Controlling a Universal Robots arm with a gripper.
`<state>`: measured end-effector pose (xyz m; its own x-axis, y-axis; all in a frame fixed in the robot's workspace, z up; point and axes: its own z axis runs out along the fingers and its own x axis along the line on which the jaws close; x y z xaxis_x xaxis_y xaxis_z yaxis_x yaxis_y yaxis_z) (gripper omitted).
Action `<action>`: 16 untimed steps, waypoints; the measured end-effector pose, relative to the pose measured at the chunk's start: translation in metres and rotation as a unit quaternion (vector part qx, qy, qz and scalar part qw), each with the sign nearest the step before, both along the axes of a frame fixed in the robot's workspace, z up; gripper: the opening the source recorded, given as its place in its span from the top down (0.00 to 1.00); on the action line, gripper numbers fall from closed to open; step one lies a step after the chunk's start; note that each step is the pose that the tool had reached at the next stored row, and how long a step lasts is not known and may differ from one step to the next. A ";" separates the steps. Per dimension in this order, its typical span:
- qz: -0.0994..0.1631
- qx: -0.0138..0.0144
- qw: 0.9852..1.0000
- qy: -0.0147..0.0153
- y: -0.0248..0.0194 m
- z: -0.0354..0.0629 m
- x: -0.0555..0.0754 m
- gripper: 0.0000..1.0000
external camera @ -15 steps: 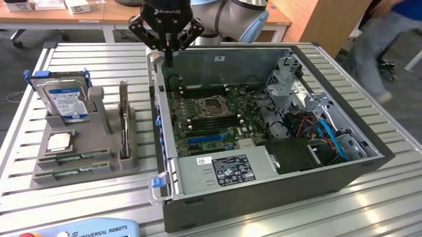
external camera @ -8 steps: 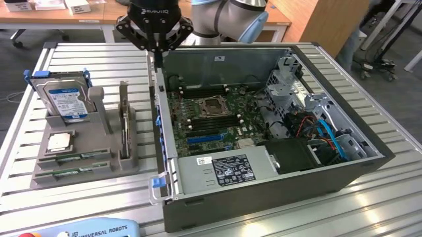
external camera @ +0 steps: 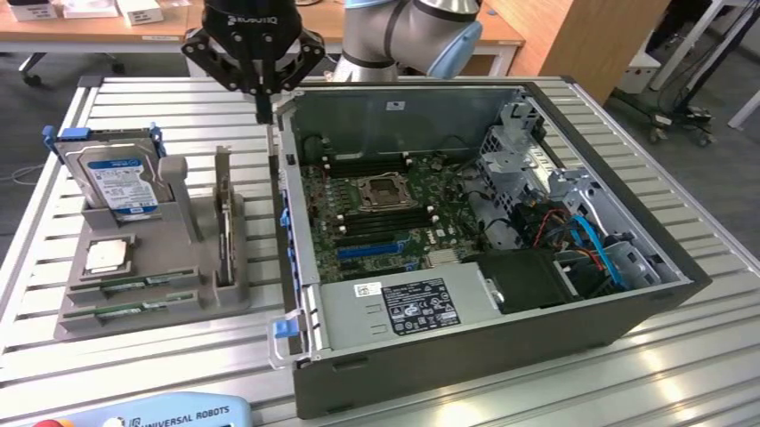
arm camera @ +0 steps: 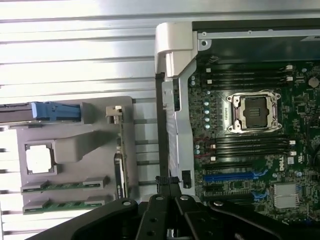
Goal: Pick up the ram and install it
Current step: 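Reach for the ram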
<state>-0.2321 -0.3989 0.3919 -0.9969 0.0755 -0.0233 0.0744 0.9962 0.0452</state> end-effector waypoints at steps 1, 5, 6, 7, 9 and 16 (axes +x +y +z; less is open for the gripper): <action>0.000 0.000 1.000 0.000 0.0000 0.0000 -0.003 0.90; 0.000 0.000 1.000 0.000 0.0000 -0.0001 -0.011 0.90; 0.000 0.000 1.000 0.000 0.0000 -0.0001 -0.013 0.90; 0.000 0.000 1.000 0.000 0.0000 -0.0001 -0.016 0.90; 0.000 0.000 1.000 0.000 0.0000 -0.0001 -0.020 0.90; 0.000 0.000 1.000 0.000 0.0000 -0.0004 -0.036 0.90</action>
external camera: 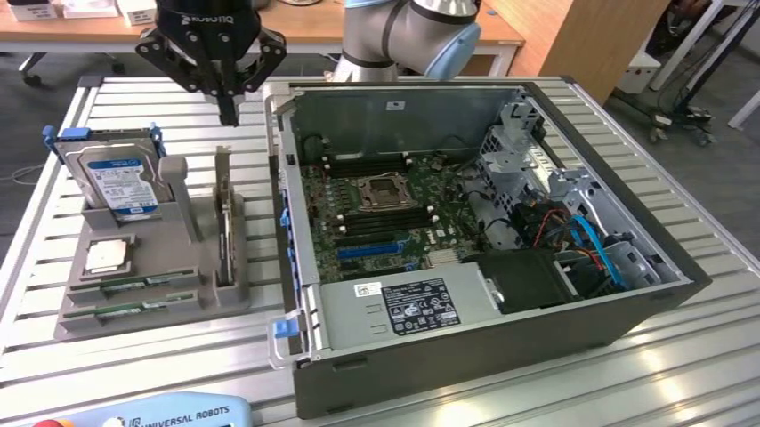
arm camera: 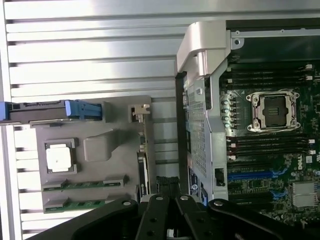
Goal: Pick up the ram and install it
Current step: 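Reach for the ram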
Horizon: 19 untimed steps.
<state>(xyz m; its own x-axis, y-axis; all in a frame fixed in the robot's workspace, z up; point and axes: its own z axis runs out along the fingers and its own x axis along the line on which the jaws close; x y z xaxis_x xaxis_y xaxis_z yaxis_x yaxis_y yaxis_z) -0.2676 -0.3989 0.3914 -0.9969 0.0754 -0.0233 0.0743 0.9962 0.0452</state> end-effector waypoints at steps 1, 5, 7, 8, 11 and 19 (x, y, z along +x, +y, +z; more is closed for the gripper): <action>0.000 0.000 1.000 0.000 0.0000 0.0000 -0.001 0.90; 0.000 0.000 1.000 0.000 0.0000 -0.0001 -0.008 0.90; 0.000 0.000 1.000 0.000 0.0000 -0.0002 -0.011 0.90; 0.000 0.000 1.000 0.000 0.0000 -0.0002 -0.012 0.90; 0.000 0.000 1.000 0.000 0.0000 -0.0003 -0.018 0.90; 0.000 0.000 1.000 0.000 0.0000 -0.0007 -0.038 0.90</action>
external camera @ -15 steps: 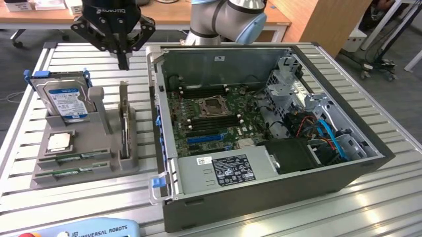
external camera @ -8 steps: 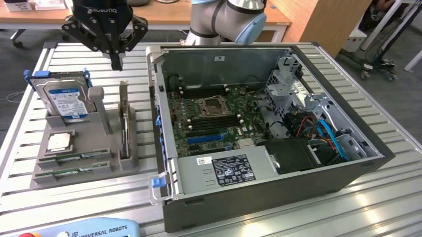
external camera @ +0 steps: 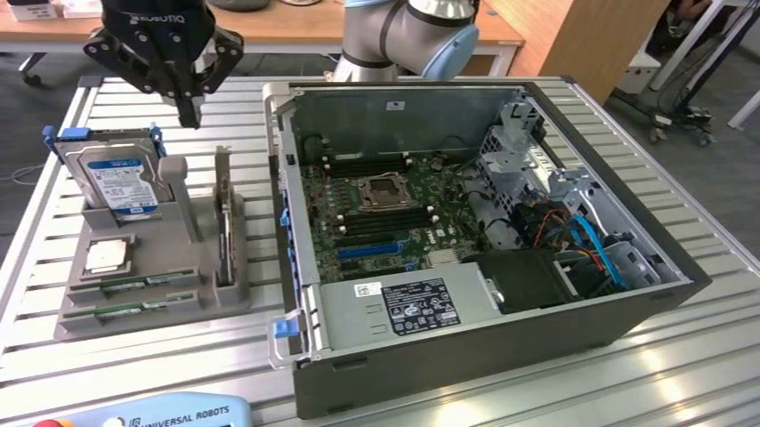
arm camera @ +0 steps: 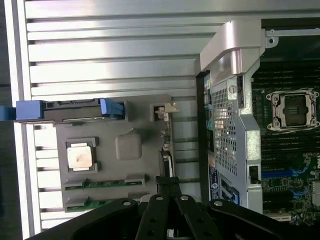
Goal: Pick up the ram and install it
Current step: 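Reach for the ram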
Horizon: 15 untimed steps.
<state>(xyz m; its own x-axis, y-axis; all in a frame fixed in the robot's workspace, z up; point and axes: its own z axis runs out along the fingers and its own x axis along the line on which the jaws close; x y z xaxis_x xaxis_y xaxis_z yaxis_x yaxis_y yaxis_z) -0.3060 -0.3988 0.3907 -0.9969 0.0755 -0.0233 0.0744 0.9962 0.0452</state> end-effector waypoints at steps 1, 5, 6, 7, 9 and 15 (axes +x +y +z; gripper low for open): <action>0.000 0.000 1.000 0.000 0.0000 0.0000 -0.002 0.90; 0.000 0.000 1.000 0.000 0.0000 -0.0003 -0.012 0.90; 0.000 0.000 1.000 0.000 0.0000 -0.0003 -0.014 0.90; 0.000 0.000 1.000 0.000 0.0000 -0.0004 -0.016 0.90; 0.000 0.000 1.000 0.000 0.0000 -0.0005 -0.020 0.90; 0.000 0.000 1.000 0.000 0.0000 -0.0007 -0.033 0.90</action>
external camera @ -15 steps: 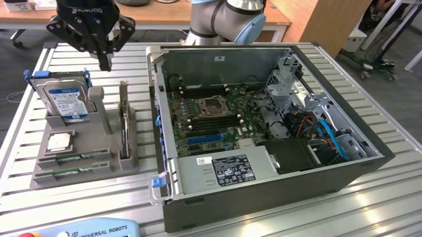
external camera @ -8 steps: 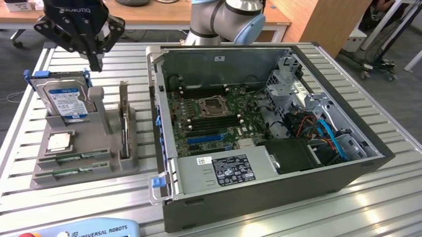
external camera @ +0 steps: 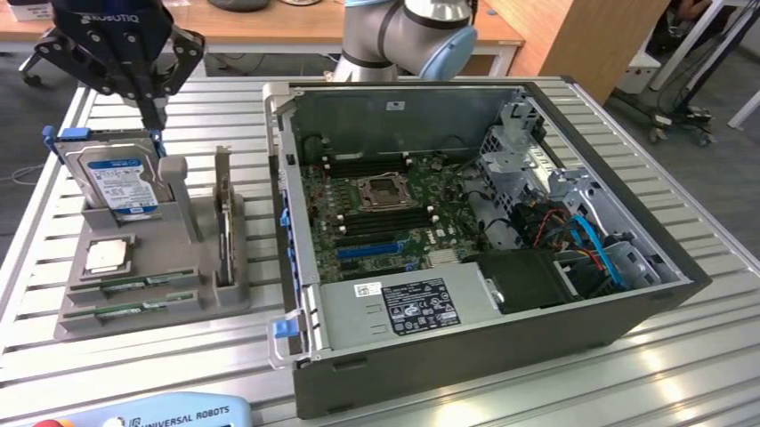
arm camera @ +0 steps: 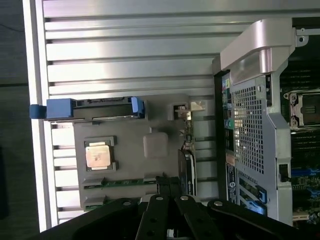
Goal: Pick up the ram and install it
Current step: 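Reach for the ram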
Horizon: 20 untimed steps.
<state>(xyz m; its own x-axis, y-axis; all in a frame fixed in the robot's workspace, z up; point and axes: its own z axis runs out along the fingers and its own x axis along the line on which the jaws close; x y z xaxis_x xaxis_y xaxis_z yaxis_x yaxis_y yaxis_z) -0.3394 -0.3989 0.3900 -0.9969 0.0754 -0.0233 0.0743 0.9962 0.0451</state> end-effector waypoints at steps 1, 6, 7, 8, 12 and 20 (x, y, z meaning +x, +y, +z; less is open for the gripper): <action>0.000 0.000 1.000 0.000 0.0000 -0.0001 -0.002 0.90; 0.000 0.000 1.000 0.000 0.0000 -0.0004 -0.016 0.90; 0.000 0.000 1.000 0.000 0.0000 -0.0005 -0.019 0.90; 0.000 0.000 1.000 0.000 0.0000 -0.0005 -0.021 0.90; 0.000 0.000 1.000 0.000 0.0000 -0.0006 -0.027 0.90; 0.000 0.000 1.000 0.000 0.0000 -0.0008 -0.033 0.90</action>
<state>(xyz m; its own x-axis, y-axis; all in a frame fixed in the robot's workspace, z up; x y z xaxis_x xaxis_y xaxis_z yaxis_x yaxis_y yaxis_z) -0.3726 -0.3988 0.3892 -0.9969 0.0755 -0.0233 0.0744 0.9962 0.0451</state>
